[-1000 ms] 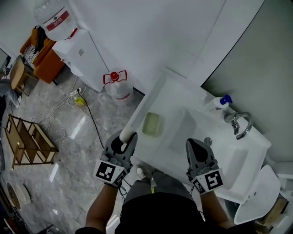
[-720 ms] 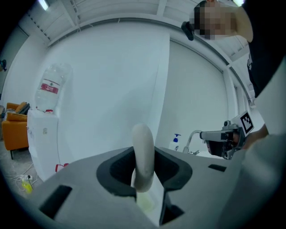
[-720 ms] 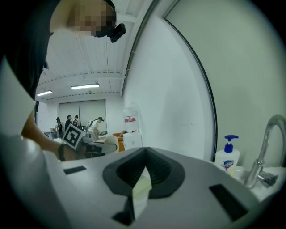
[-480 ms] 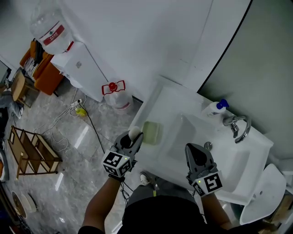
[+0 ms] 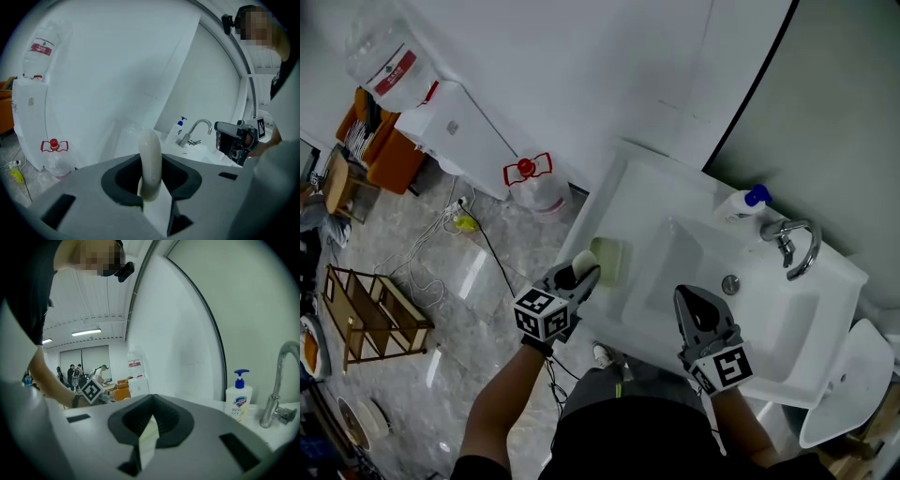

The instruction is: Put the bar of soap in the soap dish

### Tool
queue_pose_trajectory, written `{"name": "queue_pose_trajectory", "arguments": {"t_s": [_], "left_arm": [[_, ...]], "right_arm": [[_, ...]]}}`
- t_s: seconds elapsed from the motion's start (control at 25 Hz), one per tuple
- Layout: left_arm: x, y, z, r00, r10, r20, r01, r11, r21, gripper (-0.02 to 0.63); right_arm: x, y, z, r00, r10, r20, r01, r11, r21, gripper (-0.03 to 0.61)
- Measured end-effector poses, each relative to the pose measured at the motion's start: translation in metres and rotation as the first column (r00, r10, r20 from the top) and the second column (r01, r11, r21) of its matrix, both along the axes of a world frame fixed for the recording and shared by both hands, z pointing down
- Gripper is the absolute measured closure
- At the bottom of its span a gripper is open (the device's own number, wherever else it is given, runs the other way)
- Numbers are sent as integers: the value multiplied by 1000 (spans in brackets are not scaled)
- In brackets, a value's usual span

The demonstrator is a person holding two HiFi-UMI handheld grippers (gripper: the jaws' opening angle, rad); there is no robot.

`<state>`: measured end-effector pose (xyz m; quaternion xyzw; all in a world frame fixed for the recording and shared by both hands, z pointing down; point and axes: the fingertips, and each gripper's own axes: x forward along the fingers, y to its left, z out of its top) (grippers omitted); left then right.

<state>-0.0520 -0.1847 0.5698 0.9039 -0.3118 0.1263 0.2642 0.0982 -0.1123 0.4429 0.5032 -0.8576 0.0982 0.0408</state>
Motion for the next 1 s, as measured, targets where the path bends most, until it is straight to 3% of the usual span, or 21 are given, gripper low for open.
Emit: {"name": "queue_pose_trajectory", "arguments": {"t_s": [0.48, 1.0], "left_arm": [[30, -12, 51, 987, 110, 116, -85, 975, -204, 496], [35, -9, 86, 957, 191, 217, -109, 933, -342, 495]], "right_arm": [[5, -3, 4, 1000, -2, -1, 2, 1000, -31, 566], [20, -13, 19, 999, 36, 15, -35, 999, -32, 566]]}}
